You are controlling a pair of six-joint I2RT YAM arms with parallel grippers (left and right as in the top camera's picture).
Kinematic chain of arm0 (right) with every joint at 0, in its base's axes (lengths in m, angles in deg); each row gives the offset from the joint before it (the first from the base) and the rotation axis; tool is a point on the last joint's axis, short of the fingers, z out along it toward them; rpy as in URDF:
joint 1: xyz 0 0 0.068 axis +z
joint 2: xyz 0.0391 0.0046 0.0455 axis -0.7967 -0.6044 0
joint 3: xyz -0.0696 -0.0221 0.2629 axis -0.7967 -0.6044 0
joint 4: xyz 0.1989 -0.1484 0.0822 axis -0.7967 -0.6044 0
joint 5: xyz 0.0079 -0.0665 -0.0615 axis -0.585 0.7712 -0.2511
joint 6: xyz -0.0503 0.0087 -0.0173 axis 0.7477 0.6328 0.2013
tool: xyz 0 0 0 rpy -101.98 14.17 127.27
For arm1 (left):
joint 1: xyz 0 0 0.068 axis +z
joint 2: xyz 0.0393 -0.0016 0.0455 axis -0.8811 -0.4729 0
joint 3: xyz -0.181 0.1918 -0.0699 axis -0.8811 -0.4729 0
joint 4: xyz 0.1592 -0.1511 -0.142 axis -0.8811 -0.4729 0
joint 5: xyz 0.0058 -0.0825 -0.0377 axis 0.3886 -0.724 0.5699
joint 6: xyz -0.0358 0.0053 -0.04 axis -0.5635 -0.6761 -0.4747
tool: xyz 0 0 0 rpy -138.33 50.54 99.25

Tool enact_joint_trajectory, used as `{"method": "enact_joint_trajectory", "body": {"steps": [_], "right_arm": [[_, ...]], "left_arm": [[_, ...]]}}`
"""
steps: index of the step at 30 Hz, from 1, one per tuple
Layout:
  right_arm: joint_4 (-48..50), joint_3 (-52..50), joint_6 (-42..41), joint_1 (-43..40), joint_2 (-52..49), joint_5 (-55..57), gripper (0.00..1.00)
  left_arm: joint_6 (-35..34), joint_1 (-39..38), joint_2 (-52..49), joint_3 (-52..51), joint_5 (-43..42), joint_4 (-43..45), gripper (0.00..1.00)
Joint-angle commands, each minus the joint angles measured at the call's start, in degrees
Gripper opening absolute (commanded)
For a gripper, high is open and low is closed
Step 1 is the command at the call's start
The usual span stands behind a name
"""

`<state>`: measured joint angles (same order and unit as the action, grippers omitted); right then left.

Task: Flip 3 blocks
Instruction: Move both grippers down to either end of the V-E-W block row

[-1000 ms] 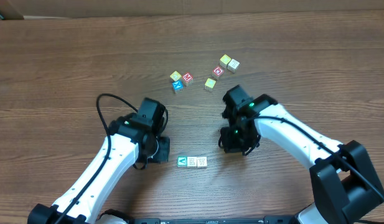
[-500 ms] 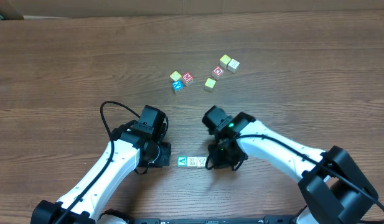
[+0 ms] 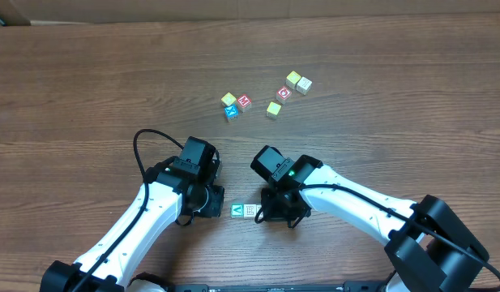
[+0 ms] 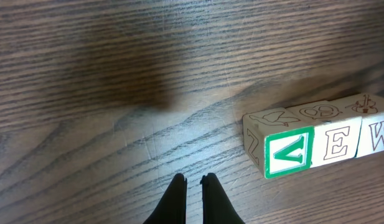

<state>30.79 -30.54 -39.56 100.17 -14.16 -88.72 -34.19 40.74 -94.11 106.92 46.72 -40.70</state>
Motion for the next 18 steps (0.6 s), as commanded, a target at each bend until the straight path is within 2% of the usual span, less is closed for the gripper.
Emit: {"method": "enact_joint_trajectory", "body": {"steps": [1, 8, 18], "right_arm": [[0.8, -0.2, -3.3, 0.9, 0.5, -0.7, 0.04], [1.5, -0.2, -6.3, 1.4, 0.5, -0.2, 0.04], [1.9, -1.0, -7.0, 1.4, 0.5, 3.2, 0.04]], "left_arm": [[1.5, -0.4, 0.3, -0.9, -0.9, 0.8, 0.04], [1.5, -0.4, 0.3, -5.3, -1.9, 5.4, 0.04], [0.9, -0.4, 0.3, -5.4, -2.8, 5.9, 0.04]]}}
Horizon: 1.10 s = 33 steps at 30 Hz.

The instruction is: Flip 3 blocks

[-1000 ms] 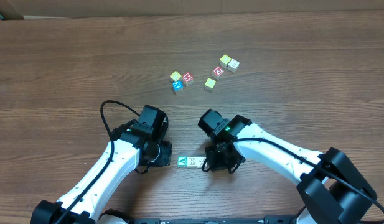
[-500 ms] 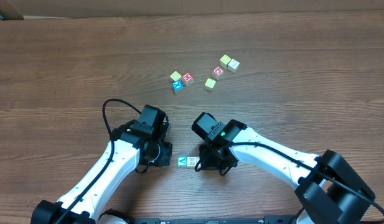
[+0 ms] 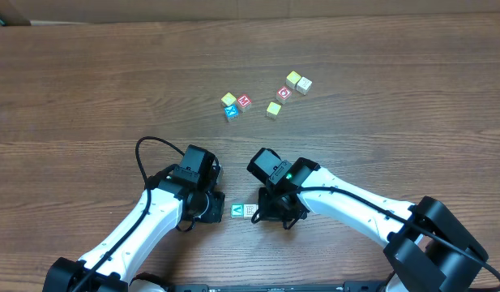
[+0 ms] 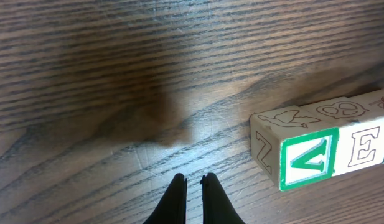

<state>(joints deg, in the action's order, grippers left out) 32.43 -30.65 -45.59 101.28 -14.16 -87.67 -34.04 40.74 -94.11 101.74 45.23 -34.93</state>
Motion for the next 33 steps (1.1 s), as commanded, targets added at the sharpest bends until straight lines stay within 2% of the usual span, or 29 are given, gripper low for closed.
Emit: {"method": "enact_joint_trajectory", "body": {"steps": [1, 23, 33], "right_arm": [[0.3, -1.0, -0.9, 0.3, 0.5, 2.4, 0.04], [4.5, -3.2, 1.9, 0.3, 0.5, 2.5, 0.04], [4.5, -3.2, 1.9, 0.3, 0.5, 2.2, 0.04]], "left_arm": [[0.6, -0.4, 0.3, -0.2, -1.4, 0.2, 0.04], [-4.9, -0.4, 0.0, -0.2, -4.2, 1.1, 0.04], [-8.1, -3.8, -5.9, -0.2, -5.6, 3.8, 0.04]]}}
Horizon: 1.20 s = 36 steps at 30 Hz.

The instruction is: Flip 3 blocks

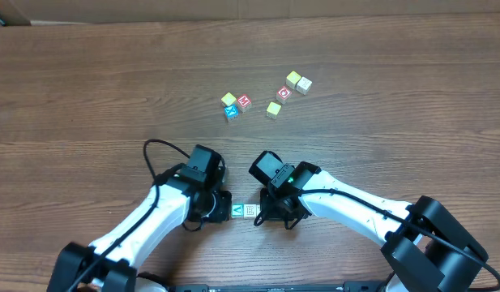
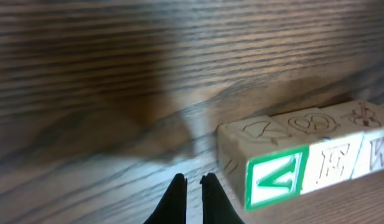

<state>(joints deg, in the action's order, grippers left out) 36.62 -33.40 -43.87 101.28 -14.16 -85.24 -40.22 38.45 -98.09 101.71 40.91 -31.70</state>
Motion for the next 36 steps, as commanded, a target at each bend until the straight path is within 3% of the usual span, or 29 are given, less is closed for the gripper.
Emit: {"method": "enact_joint_trajectory", "body": {"steps": [1, 25, 36], "right_arm": [[0.3, -0.4, 0.2, 0.3, 0.5, -0.4, 0.04], [2.4, -0.4, 0.5, 0.3, 0.5, -1.9, 0.04], [3.8, -0.4, 5.6, 0.3, 0.5, -2.1, 0.04]], "left_arm": [[-2.4, -1.9, -2.5, -0.2, -1.4, 0.9, 0.04], [-3.3, -3.1, -3.8, -0.2, -2.8, 3.4, 0.04], [-2.1, -3.8, -3.8, -0.2, -4.3, 3.9, 0.04]]}}
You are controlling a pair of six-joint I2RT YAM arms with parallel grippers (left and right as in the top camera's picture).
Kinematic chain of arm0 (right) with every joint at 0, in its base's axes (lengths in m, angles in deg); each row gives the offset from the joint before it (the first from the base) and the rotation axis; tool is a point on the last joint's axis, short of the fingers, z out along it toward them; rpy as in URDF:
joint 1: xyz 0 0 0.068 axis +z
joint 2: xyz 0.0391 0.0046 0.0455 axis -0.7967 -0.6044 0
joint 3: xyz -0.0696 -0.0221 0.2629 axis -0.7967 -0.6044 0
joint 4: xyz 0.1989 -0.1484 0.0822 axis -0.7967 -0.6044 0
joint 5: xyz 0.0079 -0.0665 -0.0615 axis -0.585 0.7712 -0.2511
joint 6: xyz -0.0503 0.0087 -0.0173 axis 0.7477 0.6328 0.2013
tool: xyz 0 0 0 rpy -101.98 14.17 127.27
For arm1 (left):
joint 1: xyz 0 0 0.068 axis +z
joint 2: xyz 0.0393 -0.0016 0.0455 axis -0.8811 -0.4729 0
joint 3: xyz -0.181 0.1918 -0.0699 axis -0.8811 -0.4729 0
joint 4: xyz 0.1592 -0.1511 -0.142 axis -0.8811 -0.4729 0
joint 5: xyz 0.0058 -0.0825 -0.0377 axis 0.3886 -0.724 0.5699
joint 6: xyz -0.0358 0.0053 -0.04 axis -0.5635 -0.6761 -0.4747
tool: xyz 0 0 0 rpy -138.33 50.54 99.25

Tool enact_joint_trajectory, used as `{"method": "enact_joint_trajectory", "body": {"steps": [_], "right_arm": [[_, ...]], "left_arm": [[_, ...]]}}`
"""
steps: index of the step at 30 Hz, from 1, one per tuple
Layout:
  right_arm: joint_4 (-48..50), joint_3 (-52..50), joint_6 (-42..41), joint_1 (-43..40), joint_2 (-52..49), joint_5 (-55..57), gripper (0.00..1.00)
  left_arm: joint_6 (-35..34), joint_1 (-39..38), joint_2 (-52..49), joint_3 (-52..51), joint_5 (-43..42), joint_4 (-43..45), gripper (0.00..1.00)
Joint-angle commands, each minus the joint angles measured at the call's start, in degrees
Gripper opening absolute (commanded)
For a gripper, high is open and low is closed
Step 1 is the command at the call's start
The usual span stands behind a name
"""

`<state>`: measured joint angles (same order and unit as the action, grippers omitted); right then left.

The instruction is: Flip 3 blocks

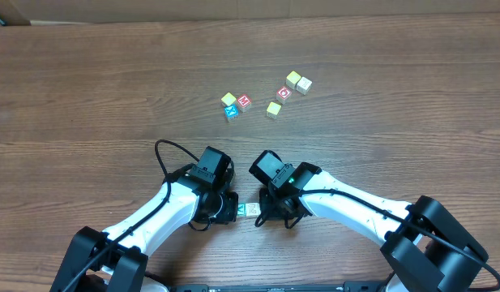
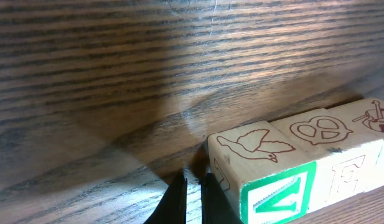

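A short row of wooden letter blocks (image 1: pixel 248 211) lies near the table's front edge between my two grippers. In the left wrist view its end block (image 2: pixel 260 155) has a green V on the near face and a bird drawing on top. A pretzel-topped E block (image 2: pixel 322 134) adjoins it. My left gripper (image 2: pixel 193 182) is shut, down at the table, its right finger against the V block's left face. In the overhead view my left gripper (image 1: pixel 224 208) is at the row's left end. My right gripper (image 1: pixel 271 214) is at the right end, its jaws hidden under the wrist.
Several loose coloured blocks lie further back: a yellow (image 1: pixel 228 99), red (image 1: pixel 244 101) and blue (image 1: pixel 231 113) group, and to its right a yellow-green one (image 1: pixel 273 109), a red one (image 1: pixel 284 92) and a pale pair (image 1: pixel 298 82). The wooden table (image 1: pixel 87 89) is otherwise bare.
My left gripper has moved right and lower, from a small gap beside the V block to touching its left face. The block looms larger in the wrist view. The right arm has held still.
My left gripper stood shut well left of the row, with my right gripper at the other end. At each later moment the left gripper was closer to the V block. Now it rests against that block's left face. The row has stayed put.
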<state>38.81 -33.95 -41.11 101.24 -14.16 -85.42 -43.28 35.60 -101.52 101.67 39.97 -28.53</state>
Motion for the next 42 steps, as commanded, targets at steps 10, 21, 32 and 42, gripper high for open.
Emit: {"method": "enact_joint_trajectory", "body": {"steps": [10, 21, 32, 42], "right_arm": [[2.0, 0.1, 5.2, 0.4, 0.5, -1.8, 0.04], [2.2, 0.1, 5.6, 0.4, 0.5, -3.3, 0.04], [2.2, 0.1, 4.7, 0.4, 0.5, -5.7, 0.04], [2.1, 0.1, 4.5, 0.4, 0.5, -6.9, 0.04]], "left_arm": [[0.9, -3.6, -0.4, -0.2, -3.3, 1.4, 0.04], [-5.2, -3.5, -0.4, -0.2, -3.1, 2.0, 0.04], [-6.6, -3.5, -0.4, -0.2, -3.1, 4.3, 0.04], [-7.6, -3.5, -0.4, -0.2, -2.1, 4.7, 0.04]]}}
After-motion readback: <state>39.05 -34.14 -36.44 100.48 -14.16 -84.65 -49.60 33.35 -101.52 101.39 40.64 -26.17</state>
